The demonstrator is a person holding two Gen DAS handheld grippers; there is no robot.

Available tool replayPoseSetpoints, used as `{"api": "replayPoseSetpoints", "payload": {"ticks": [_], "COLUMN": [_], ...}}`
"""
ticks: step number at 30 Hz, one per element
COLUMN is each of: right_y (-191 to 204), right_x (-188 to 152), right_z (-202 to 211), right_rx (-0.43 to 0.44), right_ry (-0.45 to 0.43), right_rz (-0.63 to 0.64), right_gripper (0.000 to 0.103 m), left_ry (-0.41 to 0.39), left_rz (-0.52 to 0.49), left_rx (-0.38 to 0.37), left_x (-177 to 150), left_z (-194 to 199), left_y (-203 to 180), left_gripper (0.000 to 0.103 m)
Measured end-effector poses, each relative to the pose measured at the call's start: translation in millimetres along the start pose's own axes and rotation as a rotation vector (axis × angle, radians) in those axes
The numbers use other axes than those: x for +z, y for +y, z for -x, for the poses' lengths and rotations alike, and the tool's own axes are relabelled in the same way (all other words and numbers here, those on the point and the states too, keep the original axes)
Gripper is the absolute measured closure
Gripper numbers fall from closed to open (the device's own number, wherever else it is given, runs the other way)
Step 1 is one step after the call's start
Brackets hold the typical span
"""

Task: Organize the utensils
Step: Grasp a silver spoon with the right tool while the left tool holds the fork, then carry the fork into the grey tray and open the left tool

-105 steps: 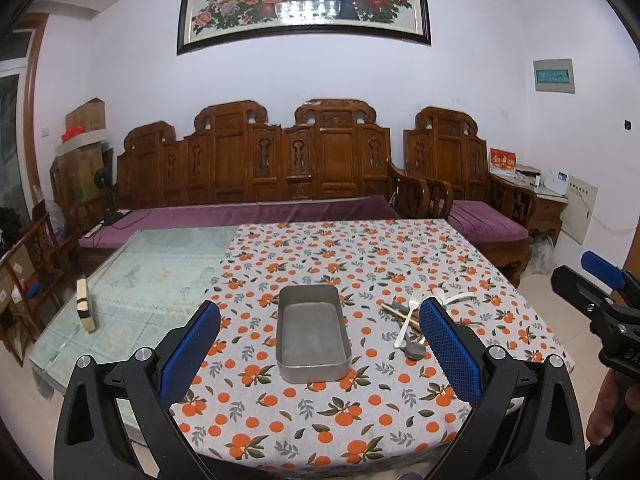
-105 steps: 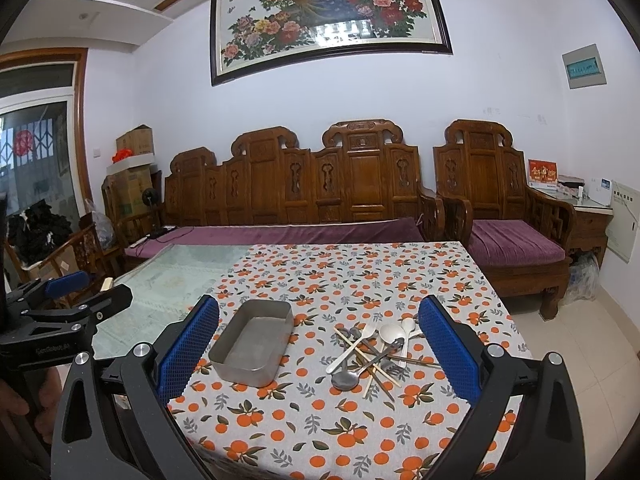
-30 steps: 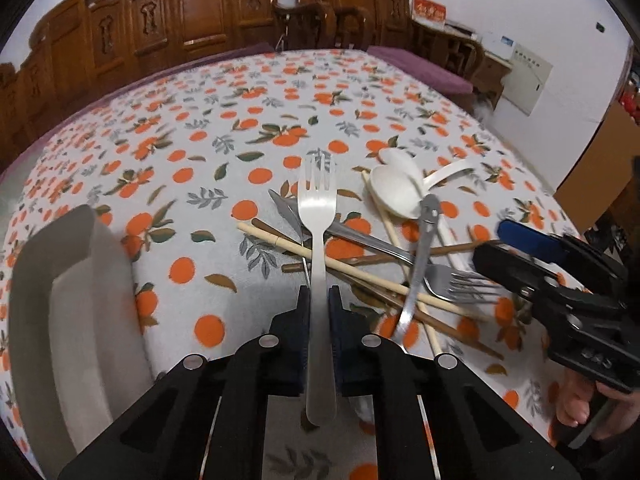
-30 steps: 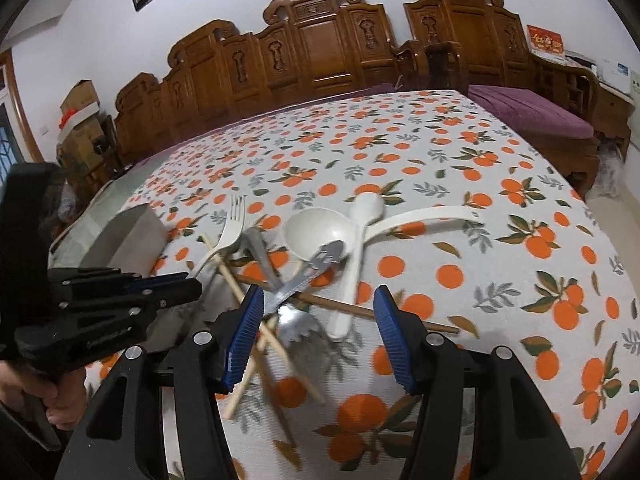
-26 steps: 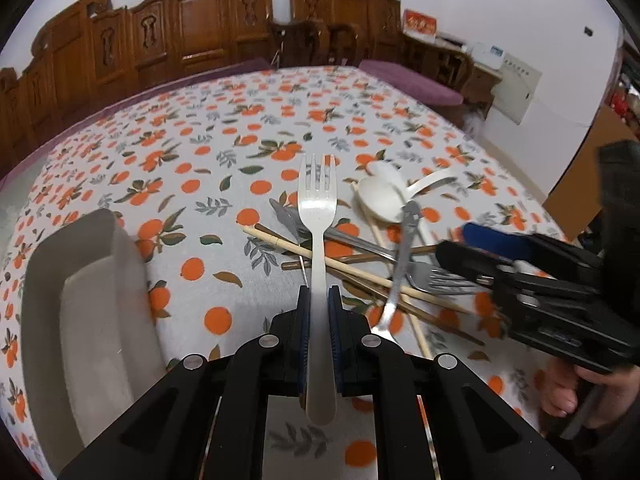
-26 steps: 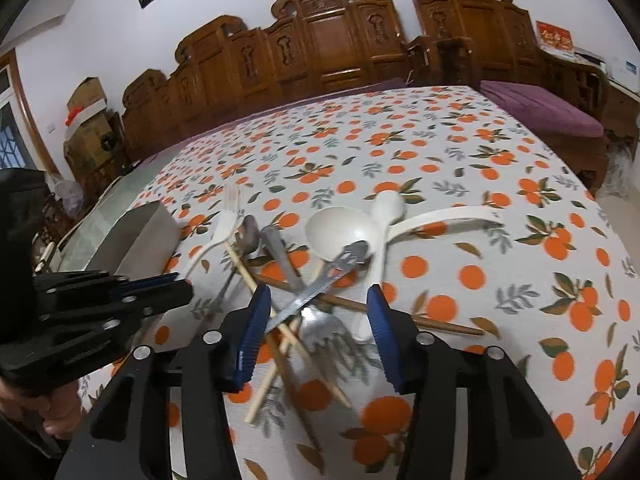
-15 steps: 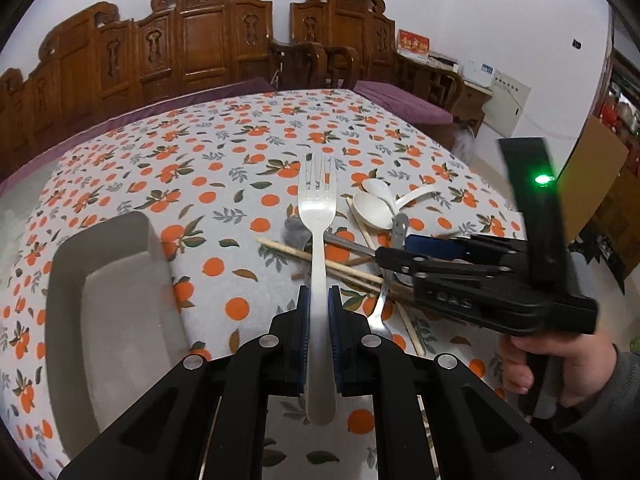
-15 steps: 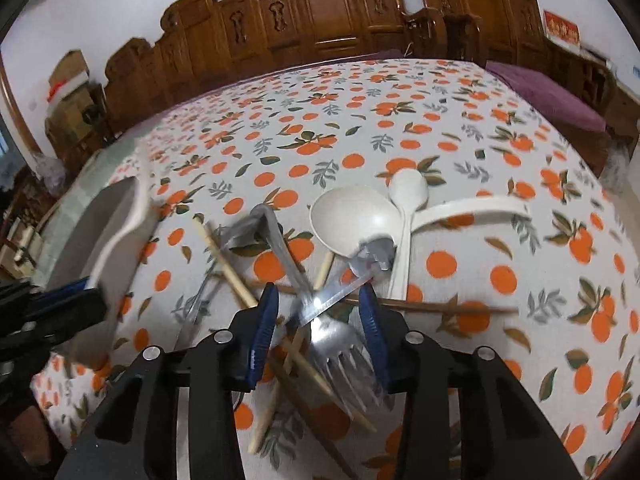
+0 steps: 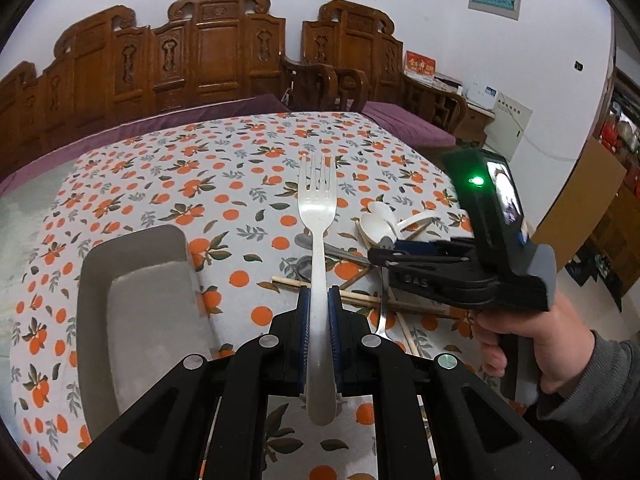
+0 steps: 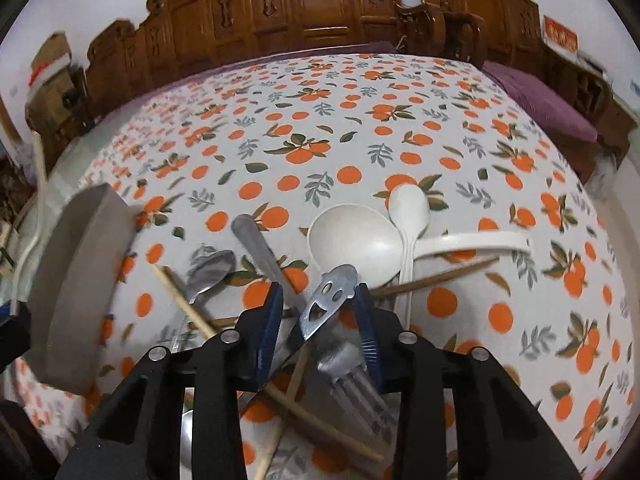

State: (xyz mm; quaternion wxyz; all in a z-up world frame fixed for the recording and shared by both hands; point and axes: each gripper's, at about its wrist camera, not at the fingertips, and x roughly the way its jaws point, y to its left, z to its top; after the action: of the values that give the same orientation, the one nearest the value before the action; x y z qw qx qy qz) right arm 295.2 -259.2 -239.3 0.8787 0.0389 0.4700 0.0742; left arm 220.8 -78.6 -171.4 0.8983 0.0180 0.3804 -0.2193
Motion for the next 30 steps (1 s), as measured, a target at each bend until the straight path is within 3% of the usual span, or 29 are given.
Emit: {"api": "replayPoseSetpoints", "payload": {"ticks": [6, 12, 13, 14, 17, 21, 25, 30], "right_y": [5, 16, 16, 16, 16, 17, 19, 21], "right_x": [-13, -19, -18, -18, -19, -19, -18, -16], "right_z": [7, -6, -6, -6, -5, -5, -1, 12], "right_rx": [0.033, -0.026, -0.030, -0.040, -0.049, -0.063, -0.055, -0.040], "right_ry": [0.028, 0.059, 0.059, 0.059, 0.061, 0.066, 0.052, 0.017], "right_rz": [-0.039, -0.001, -0.004, -0.005, 0.000, 0.001, -0.004, 0.003], "right_gripper": [0.064, 0.064, 0.065, 0.075, 0.081, 0.083, 0.094, 0.095], "left_ry": [-0.002, -0.014, -0.016, -0.018, -0.025, -0.028, -0.036, -0.040], "left_rz": [0.007, 0.011, 0.014, 0.017, 0.021, 0.024, 0.016, 0.030], "left_rx": [-0.004, -0.006, -0.006, -0.007, -0.007, -0.006, 0.001, 0.014], "left_x": [1, 1, 1, 1, 2, 4, 5, 5], "left_z": [3, 9, 10, 11, 14, 16, 19, 24], "left_y": [4, 6, 7, 8, 10, 11, 11, 18], "left_gripper": [0.095, 0.095, 0.095, 0.095, 0.095, 0.095, 0.095, 0.095]}}
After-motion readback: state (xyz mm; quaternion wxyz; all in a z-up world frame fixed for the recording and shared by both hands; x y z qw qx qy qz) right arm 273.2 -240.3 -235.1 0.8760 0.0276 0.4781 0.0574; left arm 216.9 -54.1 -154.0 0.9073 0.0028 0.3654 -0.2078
